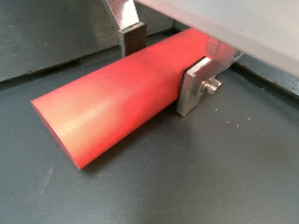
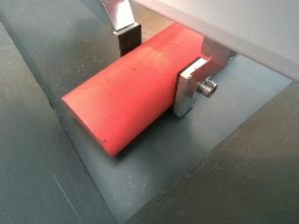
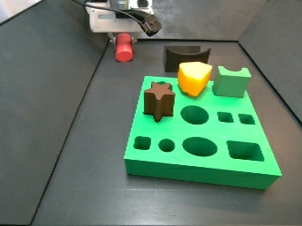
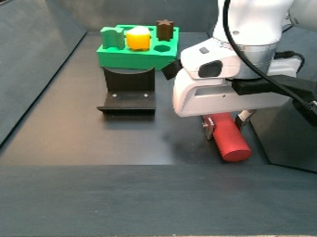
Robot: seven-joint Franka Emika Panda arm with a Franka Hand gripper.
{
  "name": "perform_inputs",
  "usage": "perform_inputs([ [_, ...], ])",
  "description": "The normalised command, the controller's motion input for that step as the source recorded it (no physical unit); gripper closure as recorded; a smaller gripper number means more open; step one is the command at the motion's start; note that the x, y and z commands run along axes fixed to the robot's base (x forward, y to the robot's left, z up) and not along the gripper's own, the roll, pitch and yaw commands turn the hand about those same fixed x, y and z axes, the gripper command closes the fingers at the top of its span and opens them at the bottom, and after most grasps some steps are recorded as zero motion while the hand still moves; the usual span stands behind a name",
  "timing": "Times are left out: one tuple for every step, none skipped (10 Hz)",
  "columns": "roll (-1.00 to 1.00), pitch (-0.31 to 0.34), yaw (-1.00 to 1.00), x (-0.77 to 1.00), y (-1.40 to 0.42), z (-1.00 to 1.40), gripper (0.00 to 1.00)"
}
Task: Pick up the oval object. Move up. Place the oval object on the fixture. Regrasp the oval object. Move to above the board. Insert the oval object.
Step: Pick up the oval object.
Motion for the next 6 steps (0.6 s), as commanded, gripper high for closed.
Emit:
perform_inputs([
  [0.00,0.000,0.00,0.00,0.00,0.00,1.00],
  [0.00,0.000,0.00,0.00,0.00,0.00,1.00],
  [0.00,0.000,0.00,0.00,0.00,0.00,1.00],
  [0.00,0.000,0.00,0.00,0.00,0.00,1.00],
  [0.00,0.000,0.00,0.00,0.00,0.00,1.00],
  [0.00,0.000,0.00,0.00,0.00,0.00,1.00],
])
